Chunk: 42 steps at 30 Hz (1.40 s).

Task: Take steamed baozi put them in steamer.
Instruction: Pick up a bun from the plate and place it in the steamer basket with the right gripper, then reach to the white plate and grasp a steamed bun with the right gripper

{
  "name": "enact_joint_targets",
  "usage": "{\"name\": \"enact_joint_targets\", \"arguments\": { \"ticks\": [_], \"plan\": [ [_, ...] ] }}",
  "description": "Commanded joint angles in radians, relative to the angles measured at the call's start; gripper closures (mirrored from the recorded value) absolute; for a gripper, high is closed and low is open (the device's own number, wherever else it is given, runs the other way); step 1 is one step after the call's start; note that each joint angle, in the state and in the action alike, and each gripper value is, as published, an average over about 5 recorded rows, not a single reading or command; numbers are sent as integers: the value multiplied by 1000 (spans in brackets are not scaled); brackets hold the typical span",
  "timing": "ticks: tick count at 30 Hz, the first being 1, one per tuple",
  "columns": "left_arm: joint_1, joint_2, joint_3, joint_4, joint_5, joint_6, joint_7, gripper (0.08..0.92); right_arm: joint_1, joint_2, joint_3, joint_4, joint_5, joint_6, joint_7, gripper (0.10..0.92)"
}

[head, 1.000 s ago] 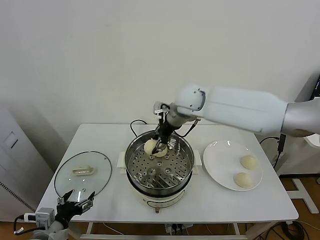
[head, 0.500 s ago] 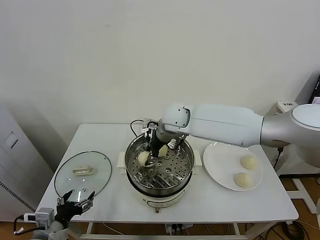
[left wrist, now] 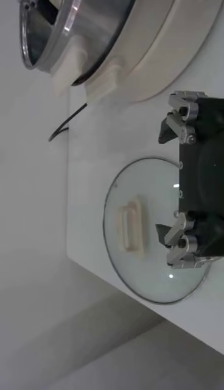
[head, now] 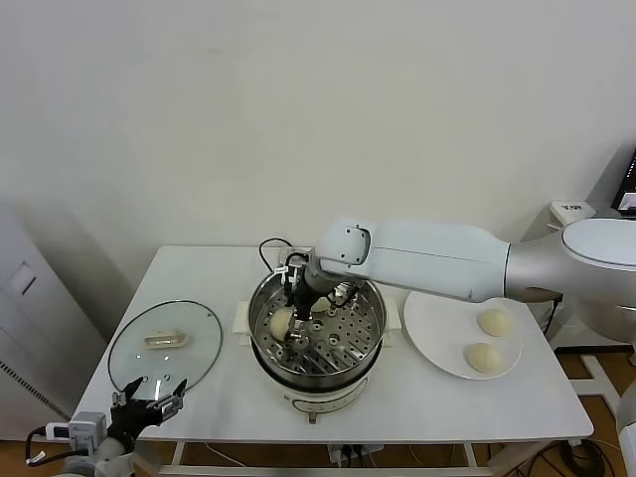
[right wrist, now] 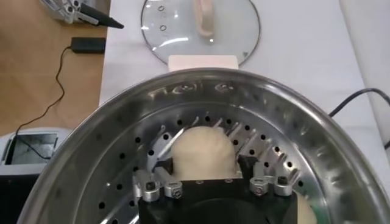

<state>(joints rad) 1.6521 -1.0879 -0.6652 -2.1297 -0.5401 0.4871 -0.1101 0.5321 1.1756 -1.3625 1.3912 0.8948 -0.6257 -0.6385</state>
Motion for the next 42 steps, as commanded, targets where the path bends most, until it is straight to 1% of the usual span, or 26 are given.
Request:
{"name": "enact_joint_targets", "arguments": {
  "ticks": [1, 5, 10, 13, 18, 22, 25, 33, 42],
  "plan": [
    [-2, 1, -1, -1, -7, 1, -1, 177, 70, -80, 11, 14, -23, 26, -100, 209],
    [-3, 4, -1, -3, -8, 1, 0, 177, 179, -218, 2, 51, -95, 94, -274, 203],
    [-6, 5, -3, -6, -9, 1, 0, 177, 299, -399, -75, 72, -259, 210, -454, 203],
    [-4, 6, -3, -8, -9, 1, 0, 177, 298, -514, -98, 58, -329, 293, -526, 203],
    [0, 6, -4, -13, -9, 1, 0, 177, 199, -621, -50, -4, -445, 419, -597, 203],
    [4, 5, -9, -17, -9, 2, 0, 177, 67, -655, 60, -103, -607, 515, -644, 203],
    [6, 12, -15, -17, -10, 2, 1, 177, -20, -669, 138, -170, -692, 565, -665, 203],
    [-2, 18, -13, -12, -12, 5, 1, 177, -235, -664, 317, -259, -822, 656, -692, 203],
    [2, 18, -12, -15, -10, 8, 0, 177, -443, -577, 513, -398, -960, 740, -690, 203]
  ]
}}
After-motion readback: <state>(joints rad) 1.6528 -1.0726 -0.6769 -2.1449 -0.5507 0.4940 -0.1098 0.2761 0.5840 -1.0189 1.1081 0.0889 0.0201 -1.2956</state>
